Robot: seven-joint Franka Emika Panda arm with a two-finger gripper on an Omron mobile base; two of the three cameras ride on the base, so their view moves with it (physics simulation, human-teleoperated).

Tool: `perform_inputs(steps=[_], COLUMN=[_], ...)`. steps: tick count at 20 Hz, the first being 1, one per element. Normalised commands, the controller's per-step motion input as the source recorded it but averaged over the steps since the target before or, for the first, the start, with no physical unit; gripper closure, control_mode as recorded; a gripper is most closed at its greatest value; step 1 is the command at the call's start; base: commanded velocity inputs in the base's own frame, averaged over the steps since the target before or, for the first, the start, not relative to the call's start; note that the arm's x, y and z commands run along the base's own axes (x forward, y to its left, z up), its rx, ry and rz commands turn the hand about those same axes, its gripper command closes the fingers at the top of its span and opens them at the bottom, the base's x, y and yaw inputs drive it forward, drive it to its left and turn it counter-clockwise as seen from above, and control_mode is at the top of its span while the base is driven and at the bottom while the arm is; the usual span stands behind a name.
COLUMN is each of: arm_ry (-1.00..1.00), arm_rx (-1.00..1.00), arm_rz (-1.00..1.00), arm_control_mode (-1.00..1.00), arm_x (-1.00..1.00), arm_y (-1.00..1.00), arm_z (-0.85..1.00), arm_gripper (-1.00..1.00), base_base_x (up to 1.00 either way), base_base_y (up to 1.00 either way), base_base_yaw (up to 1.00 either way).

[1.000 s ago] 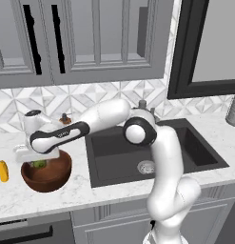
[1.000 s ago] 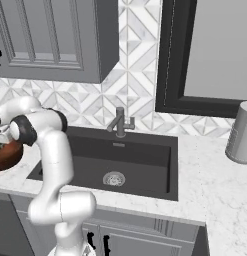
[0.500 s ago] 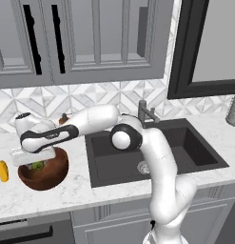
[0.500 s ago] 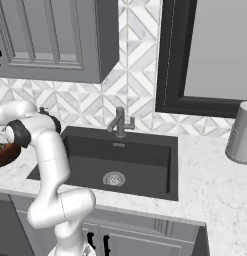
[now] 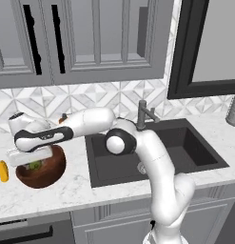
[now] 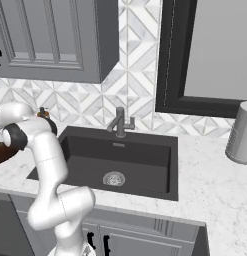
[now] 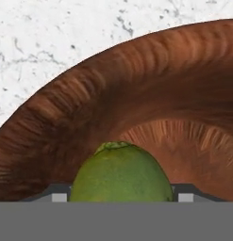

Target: Pick the lime from the sink and place it in the bowl. Then pick the bowl and place it in the microwave. Then close the microwave door and press the start button.

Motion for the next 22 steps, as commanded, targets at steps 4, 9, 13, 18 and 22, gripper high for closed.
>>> perform_inputs(steps=[4, 9, 13, 18, 22], arm_ry=[-0.13, -0.18, -0.25, -0.23, -0.07], arm_rx=[0.04, 0.07, 0.15, 0.24, 0.31], arm_rz=[0.0, 0.0, 0.0, 0.0, 0.0], arm_control_mode=[-1.0, -1.0, -1.0, -1.0, -1.0], arm_x=[-0.16, -0.23, -0.53, -0.41, -0.04], arm_y=[-0.16, -0.22, -0.56, -0.84, -0.86], arm_z=[0.03, 0.09, 0.26, 0.39, 0.43], arm_gripper=[-1.0, -1.0, -1.0, -1.0, -1.0], base_base_x=[0.0, 0.0, 0.0, 0.0, 0.0], base_base_y=[0.0, 0.0, 0.0, 0.0, 0.0], base_base_yaw=[0.0, 0.0, 0.0, 0.0, 0.0])
